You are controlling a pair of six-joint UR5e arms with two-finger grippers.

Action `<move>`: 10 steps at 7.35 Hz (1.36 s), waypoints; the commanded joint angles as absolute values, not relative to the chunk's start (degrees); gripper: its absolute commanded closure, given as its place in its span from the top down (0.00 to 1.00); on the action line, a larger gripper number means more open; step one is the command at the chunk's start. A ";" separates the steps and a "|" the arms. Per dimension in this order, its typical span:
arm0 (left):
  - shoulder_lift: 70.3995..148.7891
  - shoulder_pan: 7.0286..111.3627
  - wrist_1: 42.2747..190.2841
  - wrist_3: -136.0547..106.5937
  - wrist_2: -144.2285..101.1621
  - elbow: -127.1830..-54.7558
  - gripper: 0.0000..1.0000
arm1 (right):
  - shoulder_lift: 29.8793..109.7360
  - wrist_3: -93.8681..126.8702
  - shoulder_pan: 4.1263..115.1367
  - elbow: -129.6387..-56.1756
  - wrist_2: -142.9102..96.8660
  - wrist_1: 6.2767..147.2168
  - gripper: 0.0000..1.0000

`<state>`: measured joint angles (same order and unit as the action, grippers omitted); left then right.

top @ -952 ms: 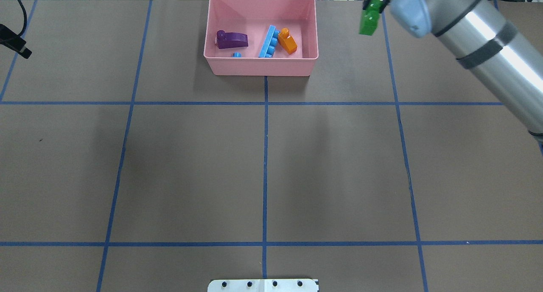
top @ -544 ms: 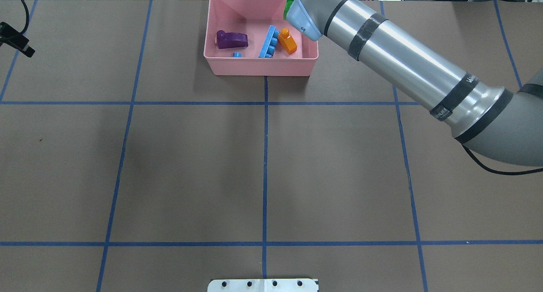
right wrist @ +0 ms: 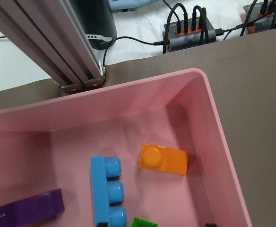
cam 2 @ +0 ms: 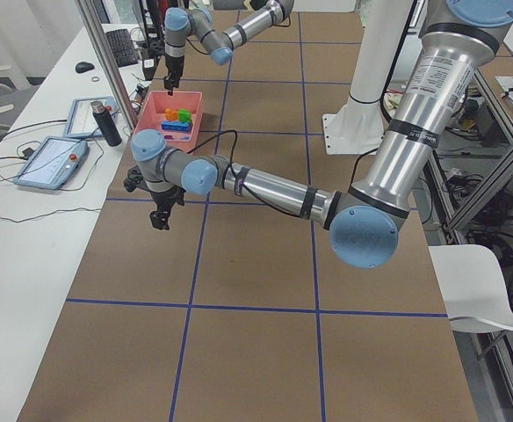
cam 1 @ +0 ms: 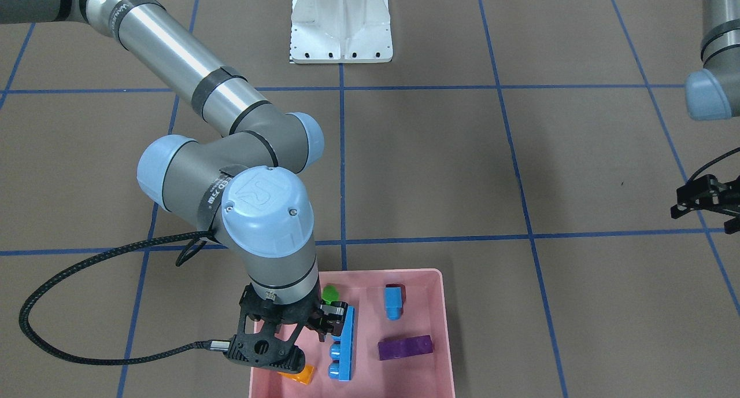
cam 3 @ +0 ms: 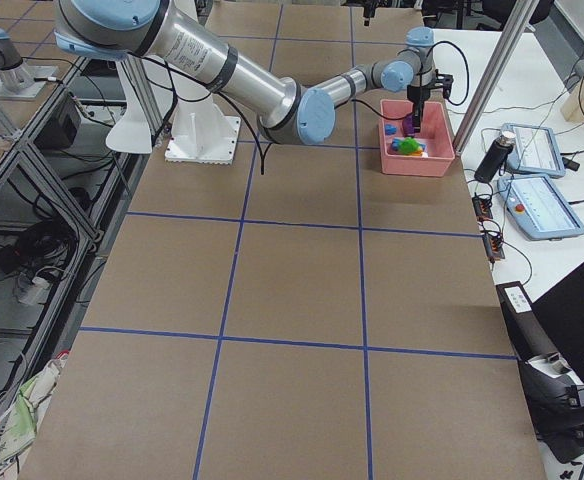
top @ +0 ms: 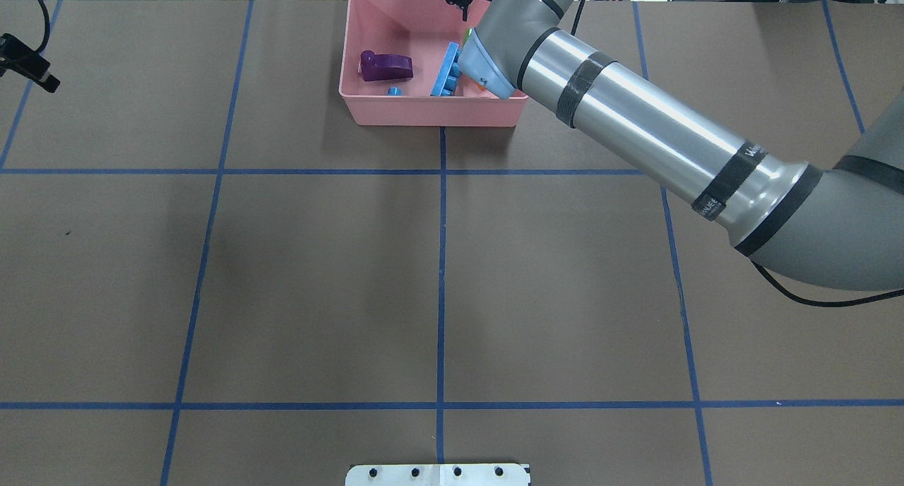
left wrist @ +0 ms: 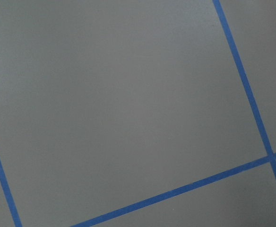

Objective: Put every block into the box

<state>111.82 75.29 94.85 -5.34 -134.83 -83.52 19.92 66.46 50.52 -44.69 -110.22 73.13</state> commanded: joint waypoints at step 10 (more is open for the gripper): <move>93.47 90.33 89.73 18.42 -138.34 -86.04 1.00 | 53.73 29.22 69.85 -79.59 -128.84 88.51 1.00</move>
